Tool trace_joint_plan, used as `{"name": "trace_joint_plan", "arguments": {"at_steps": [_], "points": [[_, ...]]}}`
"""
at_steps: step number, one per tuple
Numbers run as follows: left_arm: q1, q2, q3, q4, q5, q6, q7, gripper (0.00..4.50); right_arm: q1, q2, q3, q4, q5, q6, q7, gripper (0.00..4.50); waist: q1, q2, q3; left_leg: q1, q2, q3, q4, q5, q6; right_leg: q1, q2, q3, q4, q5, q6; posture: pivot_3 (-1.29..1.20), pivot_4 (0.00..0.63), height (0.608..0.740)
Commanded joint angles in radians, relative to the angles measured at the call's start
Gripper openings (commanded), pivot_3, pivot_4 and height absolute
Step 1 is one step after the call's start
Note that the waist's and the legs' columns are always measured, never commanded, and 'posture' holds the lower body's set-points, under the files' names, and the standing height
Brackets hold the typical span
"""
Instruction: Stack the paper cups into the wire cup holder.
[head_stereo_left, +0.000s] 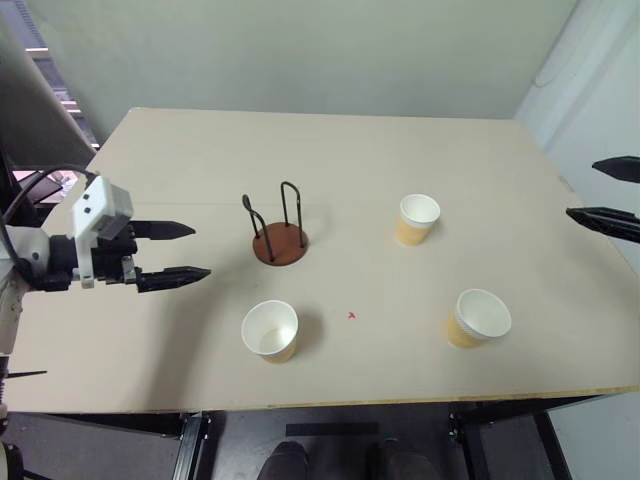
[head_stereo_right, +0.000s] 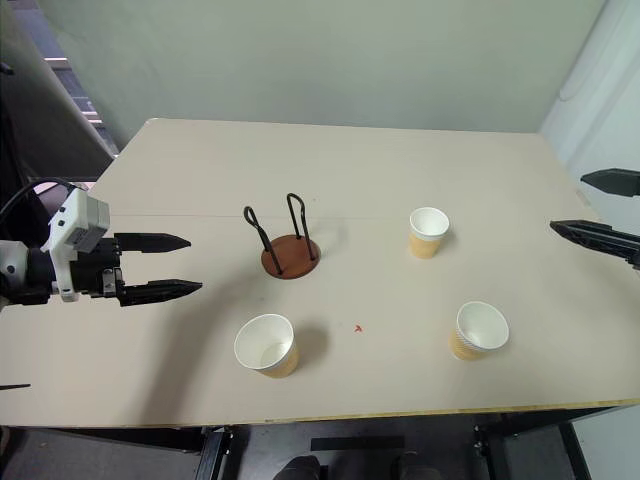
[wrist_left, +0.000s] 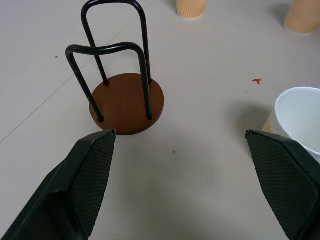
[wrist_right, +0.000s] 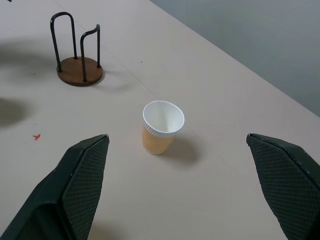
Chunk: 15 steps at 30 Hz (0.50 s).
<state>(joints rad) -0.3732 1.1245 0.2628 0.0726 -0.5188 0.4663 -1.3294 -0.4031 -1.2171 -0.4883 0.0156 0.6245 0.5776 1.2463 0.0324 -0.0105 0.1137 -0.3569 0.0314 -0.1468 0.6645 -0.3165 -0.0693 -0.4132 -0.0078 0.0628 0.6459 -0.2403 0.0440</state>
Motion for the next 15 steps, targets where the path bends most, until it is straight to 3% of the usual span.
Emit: {"name": "trace_joint_plan", "arguments": {"at_steps": [1,6,8,9,15], "points": [[-0.018,0.021,0.024,-0.016,-0.003,-0.008,-0.006,4.45,0.003,-0.021,-0.038,-0.025,0.015,-0.002,0.015,4.5,0.0,0.0,0.0,0.0,0.0,0.0,0.0,0.0,0.0,0.0,0.0,0.0,0.0,0.0,0.0,0.0,0.15,0.74],[-0.02,0.021,0.023,-0.015,-0.003,-0.008,-0.008,4.45,-0.005,-0.014,-0.048,-0.033,0.033,0.01,0.009,4.5,-0.001,0.0,0.0,-0.001,-0.001,-0.003,0.0,0.0,0.0,0.001,-0.001,-0.002,0.0,0.0,0.0,0.0,0.15,0.74],[-0.021,0.02,0.023,-0.015,-0.003,-0.008,-0.008,4.45,-0.02,-0.013,-0.043,-0.017,0.023,0.006,-0.012,4.5,-0.013,0.001,0.001,-0.01,-0.015,-0.021,-0.005,0.005,-0.001,0.014,-0.01,-0.024,-0.003,-0.003,-0.004,0.0,0.15,0.74],[-0.021,0.021,0.022,-0.014,-0.002,-0.009,-0.008,4.45,-0.021,-0.015,-0.04,-0.011,0.02,0.006,-0.012,4.5,-0.012,0.0,0.001,-0.002,-0.016,-0.024,-0.005,0.007,-0.001,0.011,-0.013,-0.029,-0.004,-0.005,-0.009,0.0,0.15,0.74],[-0.034,0.009,0.006,-0.013,0.002,-0.011,0.0,4.45,-0.011,-0.018,-0.036,-0.013,0.011,-0.005,-0.002,4.5,0.006,0.0,0.001,-0.004,-0.01,-0.021,-0.002,0.006,-0.001,0.008,-0.013,-0.024,-0.001,-0.005,-0.008,0.0,0.15,0.74]]}}
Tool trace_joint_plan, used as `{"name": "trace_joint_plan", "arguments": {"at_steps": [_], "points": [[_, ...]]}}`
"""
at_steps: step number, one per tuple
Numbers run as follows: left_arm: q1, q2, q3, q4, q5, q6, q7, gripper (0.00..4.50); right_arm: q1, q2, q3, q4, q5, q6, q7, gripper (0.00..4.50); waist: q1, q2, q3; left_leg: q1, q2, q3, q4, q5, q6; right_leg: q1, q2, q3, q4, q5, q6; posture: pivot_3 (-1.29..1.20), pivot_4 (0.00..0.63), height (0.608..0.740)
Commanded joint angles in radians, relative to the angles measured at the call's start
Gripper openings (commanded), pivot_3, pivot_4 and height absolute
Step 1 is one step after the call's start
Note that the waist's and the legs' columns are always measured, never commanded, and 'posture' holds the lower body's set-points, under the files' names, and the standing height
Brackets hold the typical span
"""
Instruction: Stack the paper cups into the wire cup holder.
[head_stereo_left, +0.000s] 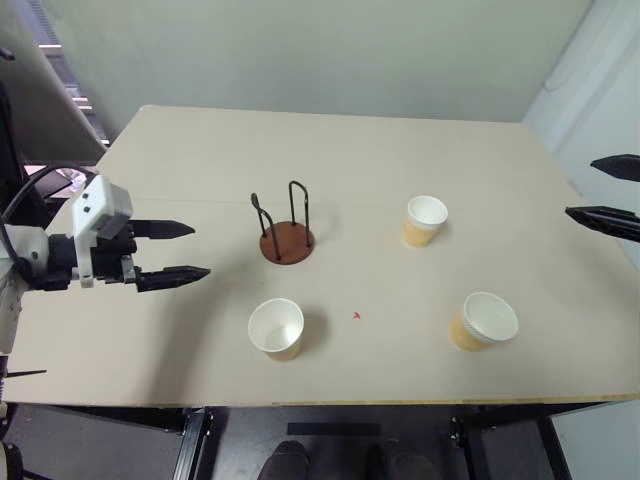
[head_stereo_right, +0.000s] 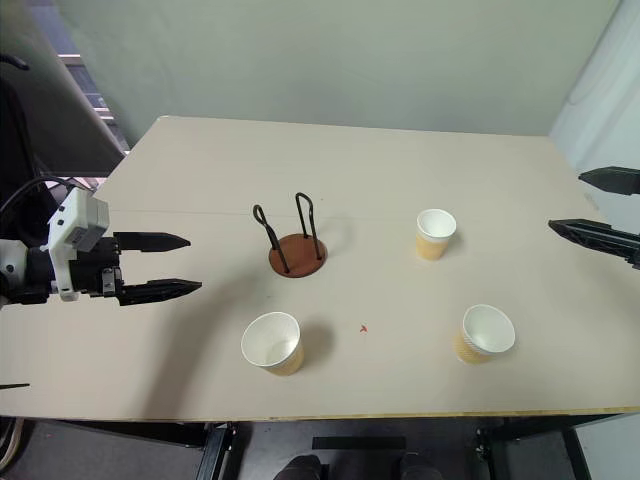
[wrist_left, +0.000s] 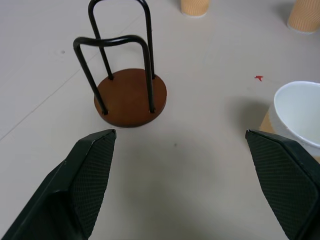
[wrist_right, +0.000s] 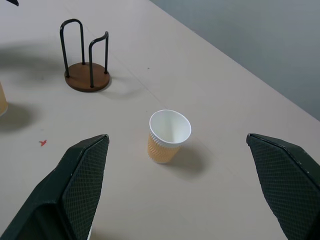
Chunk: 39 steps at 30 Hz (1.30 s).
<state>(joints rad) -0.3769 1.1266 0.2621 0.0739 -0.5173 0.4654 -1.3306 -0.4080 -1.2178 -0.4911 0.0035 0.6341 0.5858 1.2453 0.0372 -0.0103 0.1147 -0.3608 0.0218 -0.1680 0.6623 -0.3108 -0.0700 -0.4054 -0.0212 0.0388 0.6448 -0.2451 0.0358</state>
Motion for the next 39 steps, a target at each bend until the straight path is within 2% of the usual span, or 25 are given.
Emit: {"name": "trace_joint_plan", "arguments": {"at_steps": [1,11,16,23,25,29,38,39], "points": [[-0.035,-0.002,-0.003,-0.016,0.002,-0.006,0.007,4.45,-0.005,-0.018,-0.034,0.001,-0.001,-0.015,0.001,4.5,0.003,0.0,0.0,0.0,0.0,0.0,0.0,0.0,0.0,0.0,0.0,0.0,0.0,0.0,0.0,0.0,0.15,0.74],[-0.148,-0.166,-0.182,0.029,0.07,0.0,0.074,4.45,0.032,-0.034,-0.077,-0.034,0.033,-0.005,0.067,4.5,0.011,0.0,0.0,-0.001,0.0,0.004,0.001,0.0,0.0,-0.001,0.001,0.003,0.0,0.002,0.003,0.0,0.15,0.74],[-0.281,-0.298,-0.249,0.173,0.148,-0.059,0.137,4.45,0.079,-0.021,-0.152,-0.12,0.089,0.029,0.104,4.5,0.018,0.0,0.0,-0.001,-0.006,0.007,0.002,0.0,0.0,-0.001,0.001,0.005,0.0,0.003,0.005,0.0,0.15,0.74],[-0.379,-0.405,-0.299,0.313,0.203,-0.114,0.136,4.45,0.127,-0.012,-0.209,-0.18,0.105,0.054,0.09,4.5,0.018,-0.001,0.0,-0.003,-0.006,0.01,0.004,0.0,0.0,-0.001,0.005,0.014,-0.001,0.007,0.013,0.0,0.15,0.74],[-0.421,-0.448,-0.3,0.378,0.233,-0.145,0.188,4.45,0.142,-0.01,-0.229,-0.196,0.105,0.063,0.083,4.5,0.018,-0.001,0.0,-0.003,-0.006,0.011,0.004,0.0,0.001,-0.002,0.005,0.015,-0.001,0.008,0.013,0.0,0.15,0.74],[-0.482,-0.504,-0.291,0.493,0.281,-0.223,0.263,3.57,0.172,-0.006,-0.266,-0.222,0.103,0.077,0.069,4.5,0.022,-0.001,0.0,-0.003,-0.006,0.011,0.006,0.0,0.001,-0.001,0.006,0.016,-0.001,0.008,0.015,0.0,0.15,0.74],[-0.501,-0.515,-0.249,0.492,0.244,-0.224,0.231,0.21,0.2,-0.004,-0.287,-0.232,0.099,0.077,0.051,4.5,0.021,-0.001,0.0,-0.003,-0.006,0.013,0.006,0.0,0.002,-0.001,0.01,0.019,-0.002,0.009,0.018,0.0,0.15,0.74],[-0.501,-0.52,-0.243,0.477,0.232,-0.214,0.224,0.08,0.199,-0.004,-0.282,-0.23,0.097,0.073,0.05,4.5,0.021,-0.001,0.0,-0.003,-0.006,0.013,0.007,0.0,0.002,-0.001,0.01,0.019,-0.002,0.009,0.018,0.0,0.15,0.74]]}}
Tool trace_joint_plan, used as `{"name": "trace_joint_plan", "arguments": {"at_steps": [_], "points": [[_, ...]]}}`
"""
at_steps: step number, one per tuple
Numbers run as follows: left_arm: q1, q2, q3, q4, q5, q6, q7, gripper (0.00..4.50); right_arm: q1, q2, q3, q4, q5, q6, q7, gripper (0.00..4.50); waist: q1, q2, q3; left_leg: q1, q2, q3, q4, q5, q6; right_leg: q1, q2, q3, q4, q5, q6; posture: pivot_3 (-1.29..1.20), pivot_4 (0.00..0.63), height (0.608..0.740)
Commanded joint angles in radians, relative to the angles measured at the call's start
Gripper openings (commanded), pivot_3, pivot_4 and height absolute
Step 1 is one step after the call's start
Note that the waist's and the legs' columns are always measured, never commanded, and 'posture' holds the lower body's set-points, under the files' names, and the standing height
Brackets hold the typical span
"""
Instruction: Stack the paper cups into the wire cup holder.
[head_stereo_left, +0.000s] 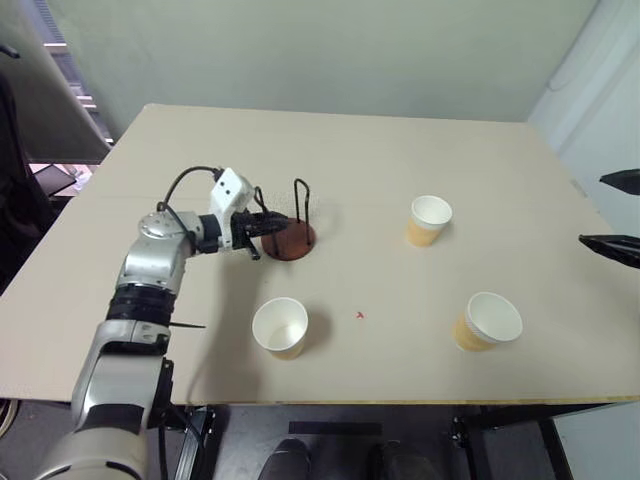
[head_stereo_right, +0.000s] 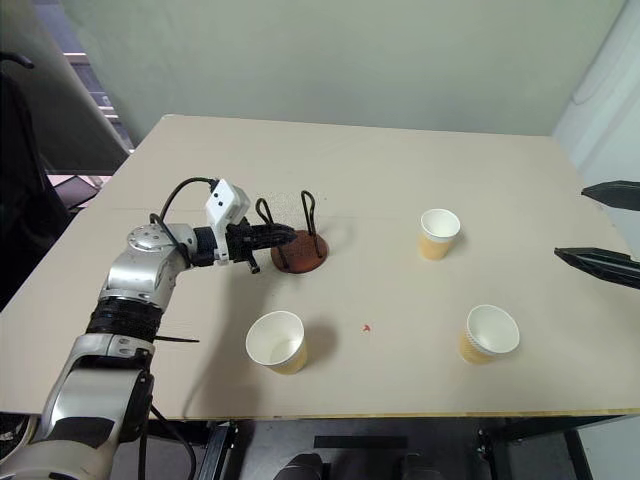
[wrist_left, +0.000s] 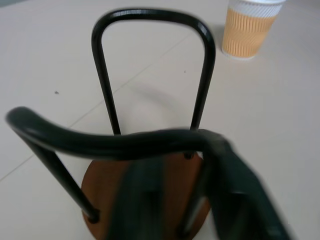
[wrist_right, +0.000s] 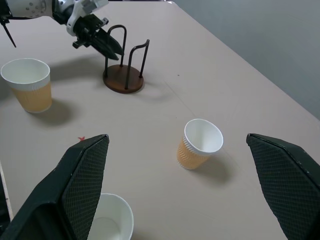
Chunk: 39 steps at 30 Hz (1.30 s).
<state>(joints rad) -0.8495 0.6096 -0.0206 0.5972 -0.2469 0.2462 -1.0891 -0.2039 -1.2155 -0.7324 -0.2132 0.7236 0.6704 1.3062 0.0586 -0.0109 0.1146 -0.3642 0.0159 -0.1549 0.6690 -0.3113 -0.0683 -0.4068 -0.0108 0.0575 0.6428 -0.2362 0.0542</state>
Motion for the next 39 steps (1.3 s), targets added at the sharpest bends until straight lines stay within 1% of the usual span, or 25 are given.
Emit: {"name": "trace_joint_plan", "arguments": {"at_steps": [1,2,7,10,13,15,17,19,24,28,39], "points": [[-0.026,-0.007,0.044,-0.064,-0.05,0.015,-0.026,0.08,-0.007,-0.006,-0.036,-0.01,0.005,-0.016,-0.012,4.5,0.0,0.0,0.0,0.0,0.0,0.0,0.0,0.0,0.0,0.0,0.0,0.0,0.0,0.0,0.0,0.0,0.15,0.74],[-0.025,-0.011,0.048,-0.084,-0.063,0.026,-0.035,0.08,-0.009,-0.006,-0.031,-0.008,0.004,-0.019,-0.013,4.5,0.0,0.0,0.0,0.0,0.0,0.0,0.001,0.0,0.0,0.0,0.0,0.0,0.0,0.0,0.0,0.0,0.15,0.74],[-0.021,-0.005,0.04,-0.332,-0.161,0.189,-0.071,0.08,-0.015,-0.011,-0.018,0.001,0.001,-0.032,-0.014,4.5,0.011,0.0,0.0,-0.002,-0.001,0.0,0.004,-0.001,0.001,0.0,0.001,0.001,0.0,0.0,0.002,0.0,0.15,0.74],[-0.006,0.008,-0.005,-0.507,-0.184,0.29,-0.066,0.08,-0.017,-0.013,-0.014,0.006,0.0,-0.038,-0.013,4.5,0.012,0.0,0.0,-0.002,-0.001,0.001,0.004,-0.001,0.002,0.001,0.001,0.001,0.0,0.0,0.002,0.0,0.15,0.74],[0.016,-0.004,-0.077,-0.659,-0.161,0.398,0.001,0.08,-0.015,-0.011,-0.007,0.006,-0.001,-0.046,-0.015,4.5,0.012,0.0,0.0,-0.001,-0.002,0.002,0.005,-0.002,0.003,0.002,0.001,0.002,0.0,0.0,0.002,0.0,0.15,0.74],[0.033,-0.034,-0.105,-0.761,-0.182,0.507,0.072,0.08,-0.014,-0.008,-0.001,0.003,-0.001,-0.049,-0.019,4.5,0.012,0.0,0.0,0.0,-0.002,0.003,0.006,-0.002,0.004,0.002,0.0,0.002,0.0,0.0,0.003,0.0,0.15,0.74],[0.041,-0.048,-0.112,-0.809,-0.194,0.567,0.111,0.08,-0.015,-0.007,0.003,0.002,-0.001,-0.05,-0.022,4.5,0.012,-0.001,0.0,0.0,-0.002,0.004,0.008,-0.002,0.004,0.003,0.0,0.003,0.0,0.0,0.003,0.0,0.15,0.74],[0.074,-0.053,-0.143,-0.868,-0.201,0.617,0.132,0.08,-0.003,-0.002,0.0,-0.006,0.0,-0.051,-0.016,4.5,0.012,-0.001,0.0,0.0,-0.001,0.004,0.01,-0.003,0.005,0.003,0.0,0.003,0.0,0.001,0.003,0.0,0.15,0.74],[0.128,-0.045,-0.208,-0.936,-0.203,0.675,0.15,0.08,0.005,-0.001,0.003,-0.011,0.003,-0.053,-0.012,4.5,0.012,-0.001,0.001,0.008,-0.002,0.007,0.009,-0.003,0.005,0.007,0.0,0.005,-0.001,0.0,0.004,0.0,0.15,0.74],[0.156,-0.042,-0.216,-0.965,-0.232,0.696,0.146,0.08,0.007,-0.004,0.002,-0.01,0.002,-0.051,-0.012,4.5,0.011,-0.001,0.001,0.012,-0.002,0.008,0.01,-0.004,0.006,0.01,0.0,0.007,0.0,0.0,0.003,0.0,0.15,0.74],[0.251,-0.061,-0.326,-0.932,-0.159,0.579,0.157,0.08,0.001,0.0,0.02,-0.016,0.002,-0.052,-0.023,4.5,0.012,-0.001,0.001,0.015,-0.002,0.008,0.01,-0.004,0.007,0.014,0.0,0.008,0.0,0.0,0.003,0.0,0.15,0.74]]}}
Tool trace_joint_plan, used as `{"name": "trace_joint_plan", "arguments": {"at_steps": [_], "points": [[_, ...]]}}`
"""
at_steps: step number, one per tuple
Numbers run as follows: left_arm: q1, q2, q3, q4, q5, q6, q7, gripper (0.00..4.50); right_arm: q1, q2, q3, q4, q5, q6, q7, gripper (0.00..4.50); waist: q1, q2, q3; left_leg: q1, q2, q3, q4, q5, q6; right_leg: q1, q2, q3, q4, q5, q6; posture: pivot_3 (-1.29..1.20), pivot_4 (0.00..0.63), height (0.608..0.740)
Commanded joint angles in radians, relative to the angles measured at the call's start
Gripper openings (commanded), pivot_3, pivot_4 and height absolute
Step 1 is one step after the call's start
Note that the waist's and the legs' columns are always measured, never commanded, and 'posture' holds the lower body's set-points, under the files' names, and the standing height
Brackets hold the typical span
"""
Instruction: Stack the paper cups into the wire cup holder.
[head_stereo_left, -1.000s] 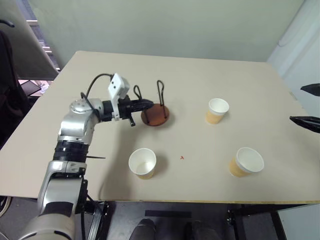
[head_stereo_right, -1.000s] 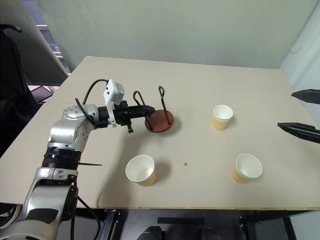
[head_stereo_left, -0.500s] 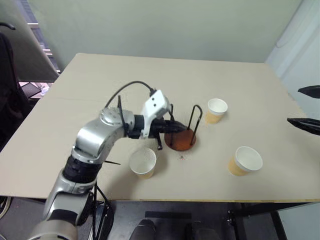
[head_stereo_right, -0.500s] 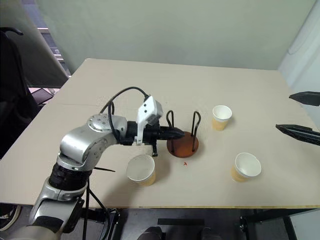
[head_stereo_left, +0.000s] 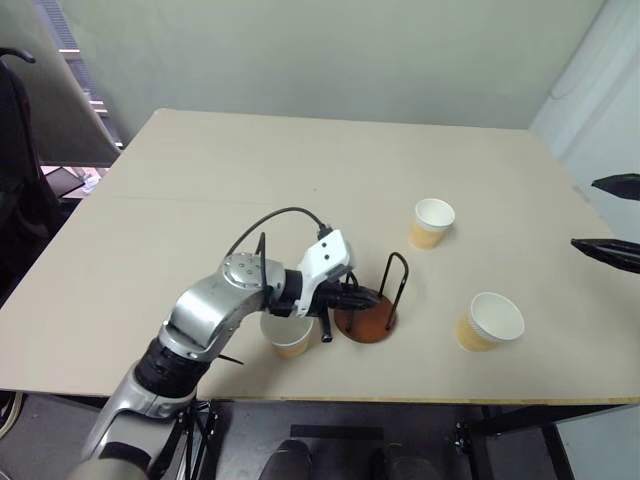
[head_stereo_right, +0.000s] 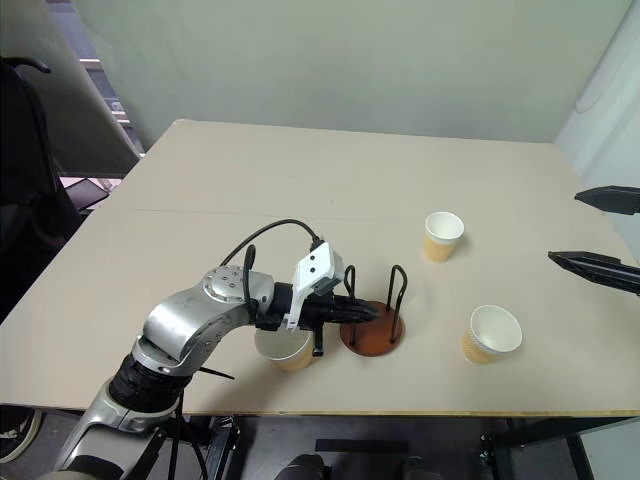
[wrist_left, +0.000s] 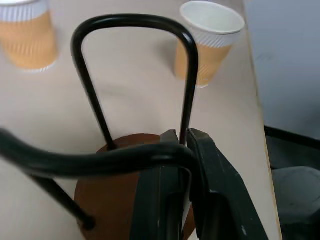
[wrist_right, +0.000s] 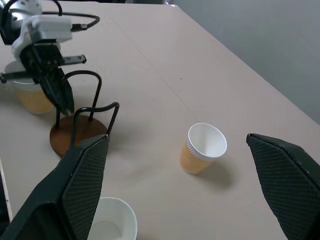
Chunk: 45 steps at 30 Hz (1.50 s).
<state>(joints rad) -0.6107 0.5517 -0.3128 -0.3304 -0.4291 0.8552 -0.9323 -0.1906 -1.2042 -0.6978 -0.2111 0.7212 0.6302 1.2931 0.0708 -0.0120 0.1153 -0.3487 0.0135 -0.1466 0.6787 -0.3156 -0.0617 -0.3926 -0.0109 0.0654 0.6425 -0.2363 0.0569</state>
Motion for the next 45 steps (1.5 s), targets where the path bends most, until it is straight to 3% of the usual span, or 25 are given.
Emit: {"name": "trace_joint_plan", "arguments": {"at_steps": [1,6,10,17,19,23,30,35,41,45], "points": [[0.016,-0.001,-0.049,0.001,0.036,-0.037,0.002,0.08,-0.014,-0.011,-0.011,-0.018,0.005,-0.012,-0.011,4.5,0.0,0.0,0.0,0.001,0.0,0.0,0.0,0.0,0.0,0.001,0.0,0.0,0.0,0.0,0.0,0.0,0.15,0.74],[0.024,0.001,-0.068,0.014,0.058,-0.052,0.0,0.08,-0.023,-0.013,0.004,-0.019,0.006,-0.014,-0.018,4.5,0.0,0.0,0.0,0.003,-0.001,0.0,0.0,-0.001,0.002,0.005,0.0,0.001,0.0,-0.002,-0.001,0.0,0.15,0.74],[0.026,0.026,-0.065,0.018,0.054,-0.046,-0.018,1.21,-0.022,-0.012,0.005,-0.024,0.007,-0.012,-0.02,4.5,-0.001,0.0,0.0,0.003,-0.001,0.0,0.0,-0.001,0.001,0.006,0.0,0.001,0.0,-0.003,-0.001,0.0,0.15,0.74],[0.01,0.059,-0.043,0.004,0.045,-0.049,-0.045,3.88,0.003,-0.021,0.03,-0.047,-0.004,-0.014,0.003,4.5,-0.003,0.001,0.0,0.003,-0.001,0.001,-0.001,-0.002,0.0,0.007,0.001,0.002,0.0,-0.006,-0.002,0.0,0.15,0.74],[0.003,0.077,-0.037,-0.013,0.032,-0.049,-0.068,4.46,0.035,-0.037,0.06,-0.069,-0.039,-0.027,0.019,4.5,-0.003,0.001,0.0,0.003,-0.001,0.001,-0.002,-0.002,0.0,0.007,0.001,0.002,0.0,-0.006,-0.002,0.0,0.15,0.74],[-0.008,0.1,-0.018,-0.053,0.007,-0.038,-0.087,4.46,0.097,-0.063,0.149,-0.132,-0.106,-0.063,0.038,4.5,-0.004,0.001,0.0,0.002,-0.001,0.001,-0.002,-0.003,0.0,0.007,0.001,0.002,0.0,-0.007,-0.002,0.0,0.15,0.74],[-0.024,0.19,0.019,-0.121,0.0,-0.07,-0.146,4.46,0.096,-0.048,0.328,-0.279,-0.068,-0.044,0.051,4.5,-0.007,0.001,0.0,0.003,-0.001,0.0,-0.002,-0.003,0.001,0.004,0.001,0.003,0.0,-0.008,-0.001,0.0,0.15,0.74],[-0.008,0.218,0.058,-0.136,0.0,-0.094,-0.146,4.46,0.103,-0.042,0.439,-0.278,-0.127,-0.065,0.046,4.5,-0.005,0.0,0.001,0.002,-0.001,-0.001,-0.001,-0.004,0.002,0.004,0.001,0.004,-0.001,-0.008,0.001,0.0,0.15,0.74],[0.001,0.226,0.101,-0.154,-0.033,-0.103,-0.151,4.46,0.097,-0.037,0.5,-0.27,-0.149,-0.079,0.056,4.5,-0.006,-0.001,0.001,0.001,-0.001,-0.001,-0.001,-0.005,0.002,0.002,0.0,0.005,-0.001,-0.008,0.002,0.0,0.15,0.74],[0.035,0.319,0.218,-0.153,-0.06,-0.18,-0.224,4.46,0.11,-0.035,0.508,-0.255,-0.161,-0.091,0.063,4.5,-0.008,-0.001,0.001,0.001,0.0,-0.001,-0.002,-0.005,0.002,0.002,0.001,0.005,-0.001,-0.008,0.002,0.0,0.15,0.74]]}}
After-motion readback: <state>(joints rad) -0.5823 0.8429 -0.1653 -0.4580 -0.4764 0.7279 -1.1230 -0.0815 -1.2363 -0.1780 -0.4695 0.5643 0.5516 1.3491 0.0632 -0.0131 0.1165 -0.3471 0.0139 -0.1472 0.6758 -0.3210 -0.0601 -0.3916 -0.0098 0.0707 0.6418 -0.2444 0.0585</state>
